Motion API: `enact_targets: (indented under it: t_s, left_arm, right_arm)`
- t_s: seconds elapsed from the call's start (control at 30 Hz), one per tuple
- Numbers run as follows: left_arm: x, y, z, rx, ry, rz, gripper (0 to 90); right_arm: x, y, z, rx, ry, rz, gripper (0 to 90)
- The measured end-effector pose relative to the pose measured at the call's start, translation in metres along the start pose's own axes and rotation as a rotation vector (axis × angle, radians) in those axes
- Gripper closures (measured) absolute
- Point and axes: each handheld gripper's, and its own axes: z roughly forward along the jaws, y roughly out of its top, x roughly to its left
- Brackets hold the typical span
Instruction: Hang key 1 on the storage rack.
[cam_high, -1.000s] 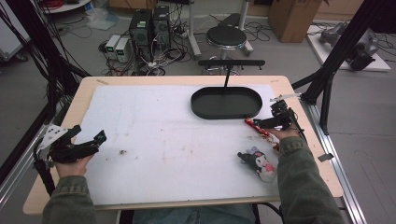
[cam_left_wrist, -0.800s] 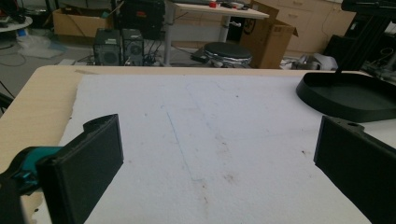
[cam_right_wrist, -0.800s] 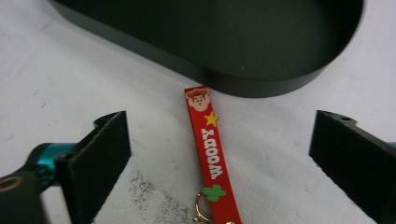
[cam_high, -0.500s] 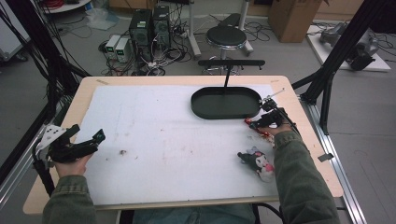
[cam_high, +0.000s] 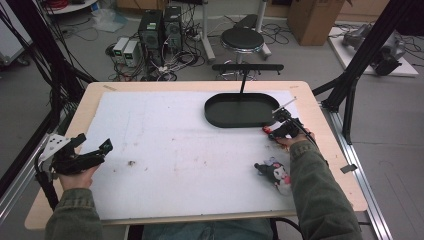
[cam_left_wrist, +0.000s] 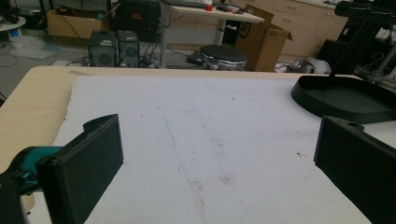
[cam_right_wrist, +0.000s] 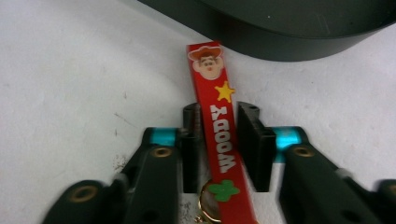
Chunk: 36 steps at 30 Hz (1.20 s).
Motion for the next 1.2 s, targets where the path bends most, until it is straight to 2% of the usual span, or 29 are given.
enact_targets:
  t_s: [0.2,0.33,0.43,0.63,0.87,0.93,1.0,1.03,1.2]
  left_arm:
    - [0.001,0.000,-0.002,0.003,0.000,0.001,1.8]
    - [0.002,-0.001,-0.002,0.003,-0.004,-0.007,1.8]
    - [0.001,-0.001,-0.001,0.007,-0.007,-0.006,1.8]
    - [0.001,-0.001,0.000,0.006,-0.018,-0.012,1.8]
    - [0.001,0.000,0.001,0.000,-0.024,-0.022,1.8]
    - [0.002,0.000,0.002,0.005,-0.032,-0.026,1.8]
    - [0.002,0.000,0.001,0.004,-0.033,-0.026,1.8]
    - [0.002,0.000,0.002,0.001,-0.034,-0.029,1.8]
    - [0.003,0.000,0.002,0.000,-0.032,-0.032,1.8]
  right_arm:
    - [0.003,0.000,-0.001,-0.002,-0.007,-0.011,74.8]
    - [0.004,0.000,-0.012,-0.025,-0.008,-0.029,75.1]
    - [0.004,-0.001,-0.026,-0.095,0.022,-0.022,75.2]
    - [-0.002,-0.006,-0.054,-0.193,0.025,0.015,75.1]
    - [0.001,0.005,-0.095,-0.303,0.064,0.044,75.2]
    - [0.003,0.007,-0.104,-0.341,0.098,0.058,75.2]
    - [0.004,0.008,-0.107,-0.355,0.104,0.064,75.2]
    - [0.006,0.011,-0.115,-0.377,0.123,0.074,75.2]
    - [0.011,0.019,-0.132,-0.412,0.116,0.064,75.3]
